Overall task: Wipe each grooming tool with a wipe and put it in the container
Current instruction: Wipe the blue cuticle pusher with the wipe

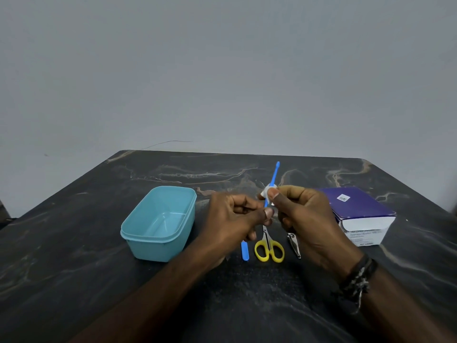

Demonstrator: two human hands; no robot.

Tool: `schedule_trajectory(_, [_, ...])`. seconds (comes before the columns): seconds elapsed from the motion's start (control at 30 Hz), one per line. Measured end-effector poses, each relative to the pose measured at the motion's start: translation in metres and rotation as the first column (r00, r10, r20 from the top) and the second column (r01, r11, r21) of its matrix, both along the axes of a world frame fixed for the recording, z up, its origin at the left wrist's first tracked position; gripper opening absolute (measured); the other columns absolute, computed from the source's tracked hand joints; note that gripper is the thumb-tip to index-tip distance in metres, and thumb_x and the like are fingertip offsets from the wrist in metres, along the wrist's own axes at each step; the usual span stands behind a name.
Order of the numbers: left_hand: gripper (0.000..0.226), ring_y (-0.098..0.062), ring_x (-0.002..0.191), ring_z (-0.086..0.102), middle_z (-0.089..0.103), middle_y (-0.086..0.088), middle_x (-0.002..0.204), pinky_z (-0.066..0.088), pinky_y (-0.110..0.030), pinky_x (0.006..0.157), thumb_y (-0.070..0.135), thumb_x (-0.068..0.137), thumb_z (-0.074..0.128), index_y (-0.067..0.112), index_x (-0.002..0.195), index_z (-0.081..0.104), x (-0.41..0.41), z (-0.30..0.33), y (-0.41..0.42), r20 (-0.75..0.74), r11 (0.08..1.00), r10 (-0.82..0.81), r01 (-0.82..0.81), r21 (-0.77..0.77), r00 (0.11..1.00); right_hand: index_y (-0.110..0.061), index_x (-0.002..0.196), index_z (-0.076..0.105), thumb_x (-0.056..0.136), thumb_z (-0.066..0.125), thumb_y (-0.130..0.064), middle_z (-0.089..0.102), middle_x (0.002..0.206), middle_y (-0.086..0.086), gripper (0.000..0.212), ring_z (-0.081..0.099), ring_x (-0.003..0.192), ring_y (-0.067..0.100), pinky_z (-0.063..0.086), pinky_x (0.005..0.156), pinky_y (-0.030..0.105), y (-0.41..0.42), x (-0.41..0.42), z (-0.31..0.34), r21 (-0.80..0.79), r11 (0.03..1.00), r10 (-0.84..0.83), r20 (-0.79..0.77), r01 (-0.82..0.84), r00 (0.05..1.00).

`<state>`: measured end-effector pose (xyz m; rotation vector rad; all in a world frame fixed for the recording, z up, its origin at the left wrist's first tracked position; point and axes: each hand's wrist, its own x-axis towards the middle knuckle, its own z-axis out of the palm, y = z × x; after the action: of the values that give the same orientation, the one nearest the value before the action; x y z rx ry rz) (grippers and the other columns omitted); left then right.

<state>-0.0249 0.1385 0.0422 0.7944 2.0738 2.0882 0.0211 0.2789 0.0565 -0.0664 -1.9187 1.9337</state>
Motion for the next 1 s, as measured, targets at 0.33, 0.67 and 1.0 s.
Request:
schedule_trajectory(0.33, [0.01, -0.015, 0.039, 0.054, 0.073, -0.013, 0.067, 0.046, -0.023, 0.043, 0.006, 0.08, 0.076, -0.003, 0.08, 0.073, 0.0, -0.001, 0.002, -0.037, 0.998, 0.044, -0.043, 0.035, 0.998, -0.003, 0.089, 0.073, 0.09, 0.062, -0.021, 0.055, 0.053, 0.009, 0.021, 0.032, 0.041, 0.011, 0.027, 0.038, 0.019, 0.0, -0.001, -0.003, 0.03, 0.999, 0.032, 0.015, -0.033, 0.999])
schedule_trajectory(0.67, [0.014, -0.016, 0.042, 0.055, 0.074, -0.016, 0.071, 0.048, -0.023, 0.044, 0.008, 0.08, 0.076, -0.006, 0.081, 0.071, 0.002, -0.003, 0.002, -0.053, 0.999, -0.028, 0.026, -0.029, 0.998, -0.004, 0.085, 0.074, 0.091, 0.063, -0.02, 0.055, 0.062, 0.011, 0.02, 0.026, 0.044, 0.012, 0.024, 0.04, 0.021, 0.005, -0.003, 0.0, -0.087, 0.992, -0.098, -0.074, 0.091, 0.992])
schedule_trajectory(1.0, [0.014, -0.008, 0.043, 0.057, 0.073, -0.019, 0.073, 0.046, -0.02, 0.044, 0.006, 0.081, 0.074, -0.007, 0.082, 0.07, 0.003, -0.002, 0.002, -0.046, 0.993, -0.091, 0.087, -0.075, 0.995, -0.007, 0.078, 0.075, 0.09, 0.064, -0.018, 0.062, 0.08, 0.021, 0.019, 0.027, 0.047, 0.012, 0.025, 0.042, 0.022, 0.011, -0.003, 0.004, -0.165, 0.978, -0.139, -0.079, 0.125, 0.987])
